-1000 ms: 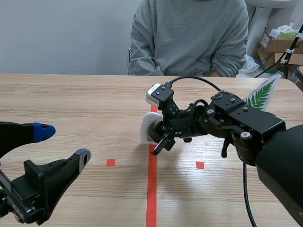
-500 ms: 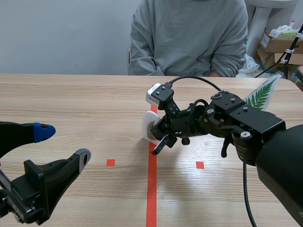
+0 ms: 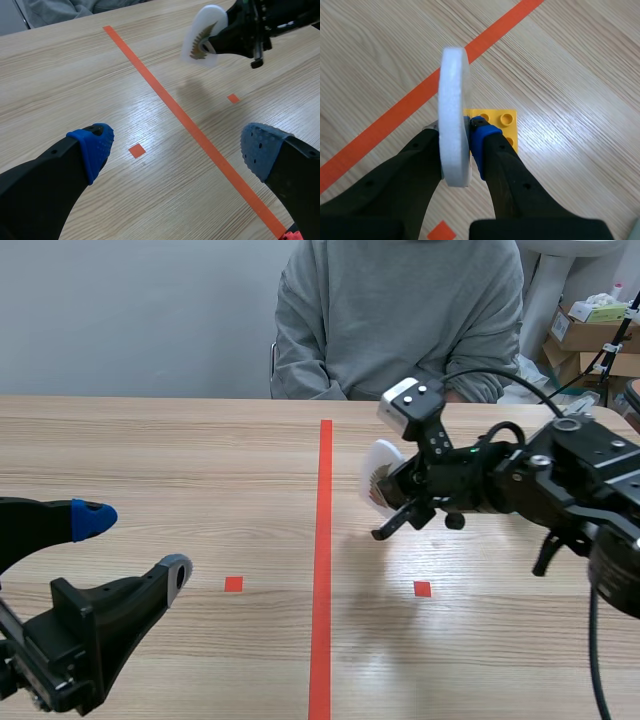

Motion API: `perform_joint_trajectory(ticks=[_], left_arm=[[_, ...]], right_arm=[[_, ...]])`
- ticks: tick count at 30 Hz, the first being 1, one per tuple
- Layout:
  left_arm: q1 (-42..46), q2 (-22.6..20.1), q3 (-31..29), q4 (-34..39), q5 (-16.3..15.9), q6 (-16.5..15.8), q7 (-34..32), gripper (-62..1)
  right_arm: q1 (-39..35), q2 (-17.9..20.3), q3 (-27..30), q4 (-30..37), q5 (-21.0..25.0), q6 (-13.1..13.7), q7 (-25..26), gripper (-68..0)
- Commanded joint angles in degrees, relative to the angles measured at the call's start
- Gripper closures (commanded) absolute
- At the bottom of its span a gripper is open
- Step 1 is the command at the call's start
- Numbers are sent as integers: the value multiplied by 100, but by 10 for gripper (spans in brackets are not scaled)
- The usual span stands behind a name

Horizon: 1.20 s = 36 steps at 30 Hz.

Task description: Do the leaf sorting experiment

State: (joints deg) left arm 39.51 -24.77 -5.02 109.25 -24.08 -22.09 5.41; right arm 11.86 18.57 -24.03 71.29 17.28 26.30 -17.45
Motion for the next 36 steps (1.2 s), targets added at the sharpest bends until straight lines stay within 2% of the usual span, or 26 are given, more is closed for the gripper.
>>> perform_joint_trajectory(ticks=[1,7,10,13,16,20,26,30,36], left_arm=[[46,13,-13,94,-37,-11,-81,-542],[46,13,-13,94,-37,-11,-79,-542],[46,13,-13,94,-37,-11,-81,-542],[46,13,-13,94,-37,-11,-81,-542],[46,13,-13,94,-37,-11,-81,-542],[44,13,-13,94,-37,-11,-83,-542],[46,13,-13,94,-37,-11,-83,-542],[46,13,-13,94,-37,-11,-83,-542],[44,15,-13,94,-37,-11,-83,-542]], right_arm=[[-151,79,166,125,68,-20,35,-9],[-839,144,1095,293,450,-151,-26,-8],[-1036,144,1620,293,442,-205,-22,-8],[-1093,144,2087,280,350,-463,4,-8],[-1045,144,2444,140,136,-496,236,-8],[-699,144,2531,-393,-59,-492,376,-8],[-136,144,2531,-1305,-59,-494,511,-8],[-94,142,2531,-1488,-59,-557,564,-9],[-190,144,2533,-1488,-61,-682,579,-103]])
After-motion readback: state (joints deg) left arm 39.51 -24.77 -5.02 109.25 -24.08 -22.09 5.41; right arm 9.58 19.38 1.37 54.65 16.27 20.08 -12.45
